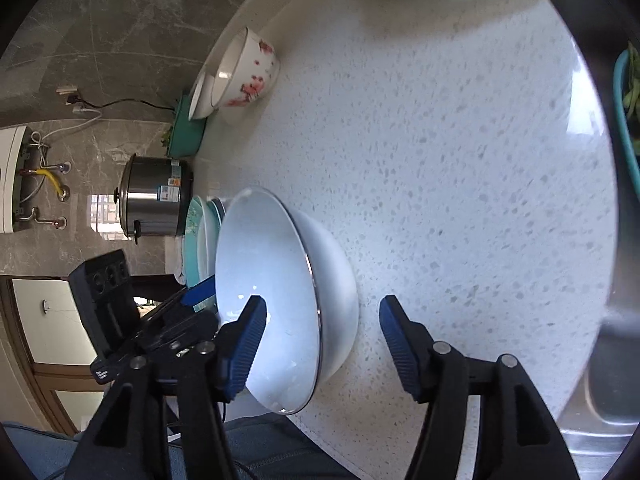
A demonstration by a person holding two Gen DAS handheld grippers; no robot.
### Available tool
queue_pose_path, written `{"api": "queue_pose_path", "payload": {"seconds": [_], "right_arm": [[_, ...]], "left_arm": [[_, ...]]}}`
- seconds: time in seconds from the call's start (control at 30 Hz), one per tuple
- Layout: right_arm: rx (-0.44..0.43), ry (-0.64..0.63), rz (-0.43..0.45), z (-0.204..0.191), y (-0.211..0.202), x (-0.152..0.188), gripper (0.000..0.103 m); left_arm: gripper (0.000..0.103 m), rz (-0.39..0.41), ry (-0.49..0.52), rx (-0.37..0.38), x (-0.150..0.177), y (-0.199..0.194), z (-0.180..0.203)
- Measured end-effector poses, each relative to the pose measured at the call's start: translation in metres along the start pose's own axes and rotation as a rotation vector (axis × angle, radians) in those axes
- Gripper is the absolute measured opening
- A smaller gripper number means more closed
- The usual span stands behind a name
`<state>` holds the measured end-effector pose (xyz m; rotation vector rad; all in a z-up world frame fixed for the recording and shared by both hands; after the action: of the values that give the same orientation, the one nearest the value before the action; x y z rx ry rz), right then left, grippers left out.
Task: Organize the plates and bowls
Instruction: 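Lift the large white bowl with the right gripper and carry it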
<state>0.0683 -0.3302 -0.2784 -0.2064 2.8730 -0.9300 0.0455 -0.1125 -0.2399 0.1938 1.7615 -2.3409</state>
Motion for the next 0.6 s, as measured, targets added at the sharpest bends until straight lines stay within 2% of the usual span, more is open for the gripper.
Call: {"api": "queue_pose_path", "payload": {"seconds": [0.1,0.17,0.23,0.3,0.43,0.5,0.53,0.6], "right_arm": [[0.001,-0.025,0.053,-0.012,-0.02,-0.017,0.07],[-0.007,-0.052,0.082,-0.026,-0.028,-0.03,0.072],[-0.033,-0.091,0.118,-0.053,-0.031,-0.05,0.074],[-0.059,-0.138,0.147,-0.083,-0.025,-0.07,0.074],[-0.073,-0.232,0.198,-0.154,0.01,-0.125,0.074],[-0.04,-0.254,0.235,-0.185,0.038,-0.162,0.073],[-0.036,-0.246,0.241,-0.195,0.052,-0.174,0.072],[-0.052,-0.247,0.237,-0.219,0.085,-0.202,0.069]], "left_arm": [[0.103,0.032,-0.006,0.036,-0.01,-0.035,-0.006],[0.103,0.101,-0.004,0.037,-0.03,-0.07,-0.023],[0.103,0.183,0.007,-0.021,-0.056,-0.099,-0.052],[0.103,0.284,0.0,-0.129,-0.094,-0.127,-0.103],[0.103,0.357,-0.096,-0.214,-0.162,-0.145,-0.193],[0.102,0.315,-0.167,-0.273,-0.197,-0.135,-0.24],[0.101,0.314,-0.19,-0.268,-0.211,-0.132,-0.257],[0.101,0.337,-0.181,-0.298,-0.239,-0.124,-0.284]]}}
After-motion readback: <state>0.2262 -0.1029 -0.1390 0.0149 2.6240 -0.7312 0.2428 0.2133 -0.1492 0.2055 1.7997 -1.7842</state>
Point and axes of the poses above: each gripper's, at about its wrist camera, not at the fingertips, and y roughly the way its jaws point, z to its right, x to its underside, the point moved 9 cm from there along y, roughly the way its jaws point, and after that the axes turned 6 degrees about -x, right-handed, at the moved point
